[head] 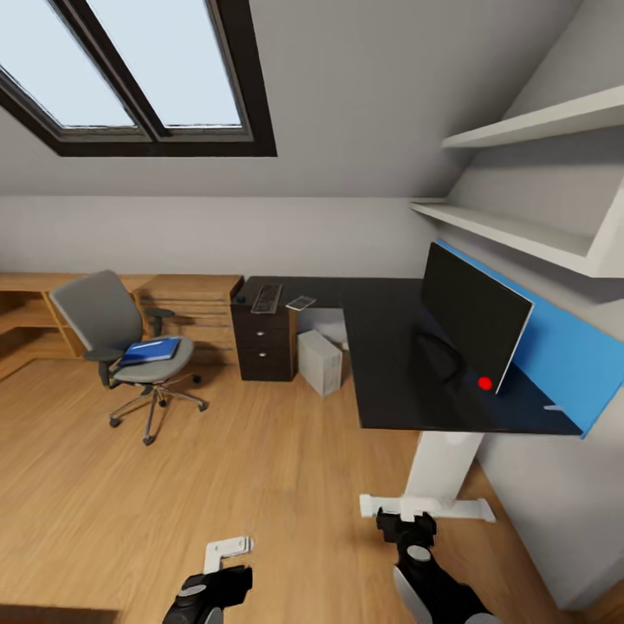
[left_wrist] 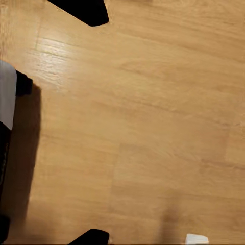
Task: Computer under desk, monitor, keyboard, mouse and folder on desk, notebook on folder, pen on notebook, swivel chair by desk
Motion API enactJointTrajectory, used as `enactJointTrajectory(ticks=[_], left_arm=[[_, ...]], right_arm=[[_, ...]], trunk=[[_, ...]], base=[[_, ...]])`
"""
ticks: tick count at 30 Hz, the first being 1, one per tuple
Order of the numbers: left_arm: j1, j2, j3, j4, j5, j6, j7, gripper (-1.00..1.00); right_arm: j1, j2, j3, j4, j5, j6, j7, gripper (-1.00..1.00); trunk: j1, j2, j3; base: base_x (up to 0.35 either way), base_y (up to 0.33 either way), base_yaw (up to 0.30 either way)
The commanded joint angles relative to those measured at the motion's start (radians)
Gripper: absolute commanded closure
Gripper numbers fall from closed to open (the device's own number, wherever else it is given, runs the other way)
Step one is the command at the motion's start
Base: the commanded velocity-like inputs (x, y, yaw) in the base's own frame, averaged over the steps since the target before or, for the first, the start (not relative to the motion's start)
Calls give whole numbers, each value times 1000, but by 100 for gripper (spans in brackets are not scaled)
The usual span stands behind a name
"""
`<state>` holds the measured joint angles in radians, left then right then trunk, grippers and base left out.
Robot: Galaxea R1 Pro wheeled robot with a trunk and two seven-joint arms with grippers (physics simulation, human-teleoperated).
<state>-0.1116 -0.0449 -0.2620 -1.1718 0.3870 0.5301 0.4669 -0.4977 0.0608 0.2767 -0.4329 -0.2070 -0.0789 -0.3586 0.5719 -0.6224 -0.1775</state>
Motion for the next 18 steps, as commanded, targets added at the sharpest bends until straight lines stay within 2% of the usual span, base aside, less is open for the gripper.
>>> enactJointTrajectory(ticks=[1, 6, 14, 15, 17, 18], left_arm=[[-16, 0, -1, 27, 12, 1, 10, -100], [-93, 2, 3, 149, 28, -3, 9, -100], [-122, 3, 7, 243, 52, -22, 9, -100], [-124, 4, 6, 274, 55, -56, 7, -100], [-126, 4, 3, 335, 55, -108, 6, -100], [-127, 3, -3, 422, 53, -184, 1, -100]], right_arm=[[-11, 1, 8, 30, -23, -11, 12, -100], [-36, 6, 6, 128, -91, -56, 67, -100], [-43, 8, 5, 221, -145, -94, 87, -100], [-43, 15, 6, 289, -150, -139, 91, -100], [-43, 36, 7, 340, -150, -202, 92, -100], [-42, 58, 7, 388, -149, -272, 93, -100]], trunk=[[1, -2, -2], [1, -2, -2], [1, -2, -2], [1, -2, -2], [1, -2, -2], [1, -2, -2]], base=[[319, 128, 0], [322, 124, 0], [325, 135, 0], [310, 192, 0], [295, 210, 0], [283, 224, 0]])
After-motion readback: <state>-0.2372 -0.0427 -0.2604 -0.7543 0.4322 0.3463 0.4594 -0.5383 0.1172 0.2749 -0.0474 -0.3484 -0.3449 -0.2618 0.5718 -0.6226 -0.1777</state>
